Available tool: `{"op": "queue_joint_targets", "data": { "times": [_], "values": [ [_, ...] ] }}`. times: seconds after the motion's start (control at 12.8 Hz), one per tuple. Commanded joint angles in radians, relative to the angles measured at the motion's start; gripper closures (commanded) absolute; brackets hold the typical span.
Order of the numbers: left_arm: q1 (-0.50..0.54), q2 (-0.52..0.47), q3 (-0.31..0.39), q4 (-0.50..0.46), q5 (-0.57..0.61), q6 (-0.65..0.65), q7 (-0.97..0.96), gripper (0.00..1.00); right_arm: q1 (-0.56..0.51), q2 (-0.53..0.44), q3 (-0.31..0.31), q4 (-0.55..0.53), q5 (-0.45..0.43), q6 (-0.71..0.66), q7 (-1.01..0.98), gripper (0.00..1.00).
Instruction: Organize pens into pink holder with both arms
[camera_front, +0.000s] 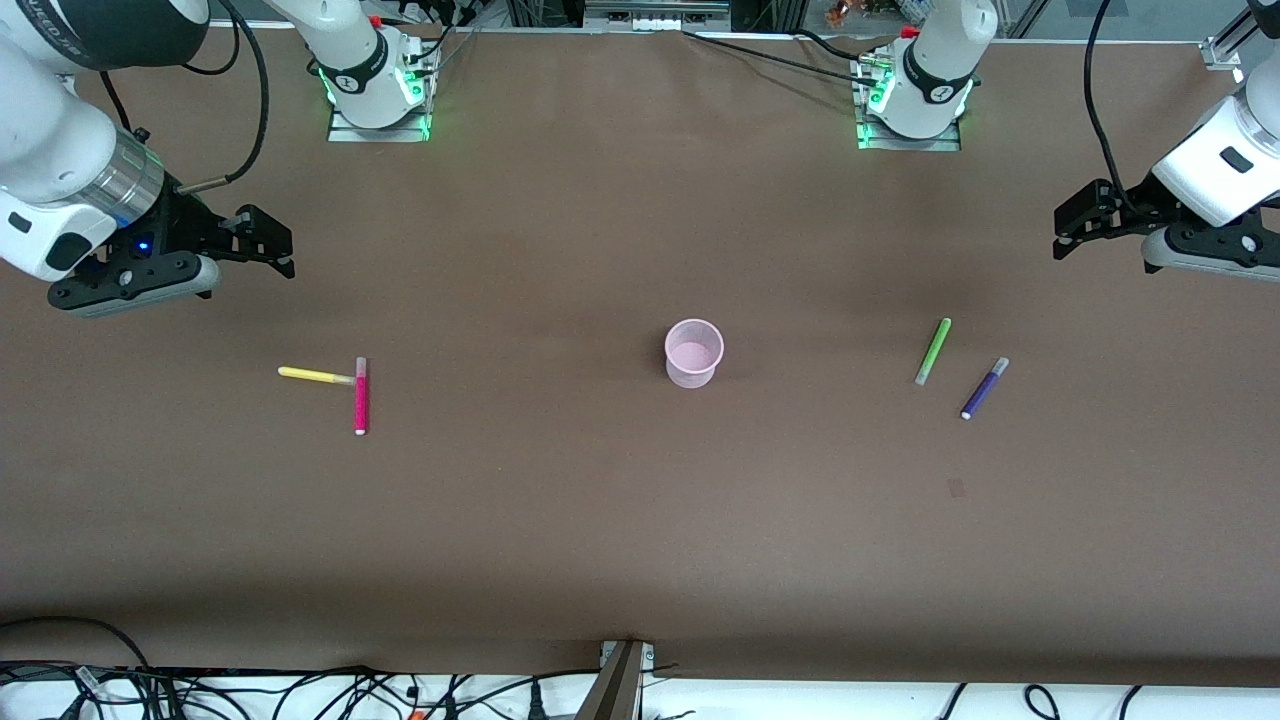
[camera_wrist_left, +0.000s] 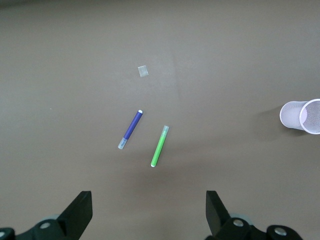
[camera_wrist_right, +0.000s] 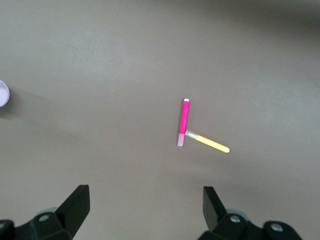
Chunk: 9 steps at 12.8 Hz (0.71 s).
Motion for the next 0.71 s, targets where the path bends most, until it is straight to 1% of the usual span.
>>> {"op": "queue_joint_targets", "data": {
  "times": [0.0,0.47,0.55,0.63],
  "values": [
    [-0.001,0.012,0.004,0.031,-0.012,-0.027,0.001,0.00,-0.003,0.002,0.003,0.014,-0.010,-0.008,-0.008,0.00],
    [-0.001,0.013,0.004,0.027,-0.013,-0.042,0.003,0.00,-0.003,0.002,0.003,0.014,-0.010,-0.008,-0.008,0.00],
    [-0.002,0.021,0.004,0.024,-0.013,-0.049,0.004,0.00,-0.003,0.002,0.003,0.014,-0.010,-0.008,-0.008,0.00],
    [-0.002,0.048,0.004,0.019,-0.012,-0.050,0.006,0.00,-0.003,0.002,0.003,0.014,-0.010,-0.008,-0.008,0.00]
  ]
}}
